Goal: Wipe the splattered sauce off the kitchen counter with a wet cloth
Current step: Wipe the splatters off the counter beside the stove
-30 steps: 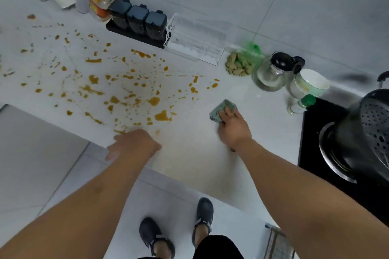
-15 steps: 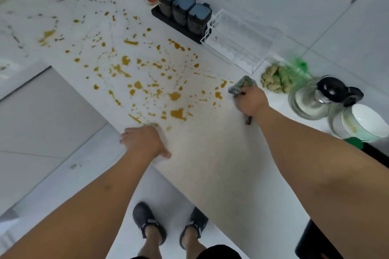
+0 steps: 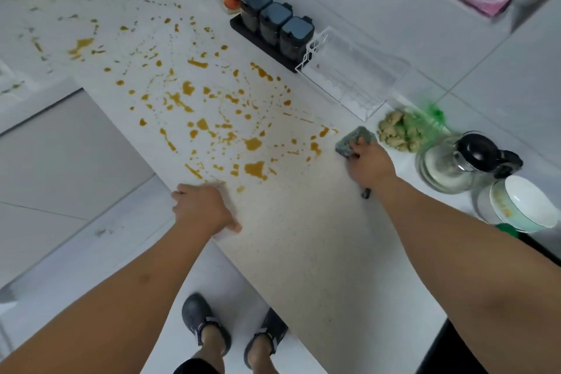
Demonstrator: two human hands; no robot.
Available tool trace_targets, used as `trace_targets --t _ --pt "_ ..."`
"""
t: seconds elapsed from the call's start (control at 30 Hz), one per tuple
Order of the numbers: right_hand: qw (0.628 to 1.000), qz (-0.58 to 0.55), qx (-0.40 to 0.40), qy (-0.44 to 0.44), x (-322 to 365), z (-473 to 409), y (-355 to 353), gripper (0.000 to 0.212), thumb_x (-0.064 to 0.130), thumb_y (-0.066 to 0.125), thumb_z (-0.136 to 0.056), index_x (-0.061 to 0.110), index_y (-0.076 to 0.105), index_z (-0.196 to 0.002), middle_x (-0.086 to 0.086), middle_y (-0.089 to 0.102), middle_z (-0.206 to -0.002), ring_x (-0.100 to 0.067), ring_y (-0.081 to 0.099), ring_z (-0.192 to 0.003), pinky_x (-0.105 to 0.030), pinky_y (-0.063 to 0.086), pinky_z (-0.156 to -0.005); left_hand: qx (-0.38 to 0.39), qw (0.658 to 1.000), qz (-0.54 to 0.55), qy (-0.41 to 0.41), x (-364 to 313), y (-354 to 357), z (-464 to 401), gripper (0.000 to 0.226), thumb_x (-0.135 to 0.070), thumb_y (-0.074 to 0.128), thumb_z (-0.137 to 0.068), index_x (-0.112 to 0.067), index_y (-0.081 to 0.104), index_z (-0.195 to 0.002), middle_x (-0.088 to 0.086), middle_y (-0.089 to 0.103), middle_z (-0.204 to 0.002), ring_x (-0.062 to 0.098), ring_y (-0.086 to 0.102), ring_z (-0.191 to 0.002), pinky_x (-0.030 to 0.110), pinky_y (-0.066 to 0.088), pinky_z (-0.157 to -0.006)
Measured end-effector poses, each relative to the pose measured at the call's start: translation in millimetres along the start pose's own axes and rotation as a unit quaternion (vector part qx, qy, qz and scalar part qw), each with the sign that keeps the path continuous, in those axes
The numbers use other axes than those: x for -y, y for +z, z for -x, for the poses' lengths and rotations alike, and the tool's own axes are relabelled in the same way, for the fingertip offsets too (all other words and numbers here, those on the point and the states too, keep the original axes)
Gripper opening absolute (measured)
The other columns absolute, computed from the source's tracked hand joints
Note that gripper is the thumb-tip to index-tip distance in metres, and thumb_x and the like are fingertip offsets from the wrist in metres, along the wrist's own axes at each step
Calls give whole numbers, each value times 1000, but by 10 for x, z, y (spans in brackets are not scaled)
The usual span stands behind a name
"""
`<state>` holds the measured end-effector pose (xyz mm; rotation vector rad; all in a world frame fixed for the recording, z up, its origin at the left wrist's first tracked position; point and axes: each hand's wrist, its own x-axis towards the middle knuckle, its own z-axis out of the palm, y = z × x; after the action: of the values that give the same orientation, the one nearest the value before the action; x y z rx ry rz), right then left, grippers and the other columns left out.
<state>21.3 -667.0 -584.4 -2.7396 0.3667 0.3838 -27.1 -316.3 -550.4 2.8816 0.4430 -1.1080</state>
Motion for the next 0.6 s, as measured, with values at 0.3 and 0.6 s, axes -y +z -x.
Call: trace_targets --t 0.3,0.6 --pt "992 -63 9 -110 782 238 474 48 13 56 -101 15 50 -148 4 47 -151 -17 34 -146 -15 23 -119 22 999 -22 -12 -47 -72 -16 132 -73 93 -50 -8 41 -152 37 26 -156 52 35 -142 59 42 -112" --pt "998 5 -50 -41 14 106 104 46 26 36 -102 17 58 -141 -7 48 -152 -30 43 -140 -34 31 -118 -8 999 -32 19 49 17 -85 124 -84 86 -43 -11 55 -138 31 44 -138 46 46 -127 53 49 -105"
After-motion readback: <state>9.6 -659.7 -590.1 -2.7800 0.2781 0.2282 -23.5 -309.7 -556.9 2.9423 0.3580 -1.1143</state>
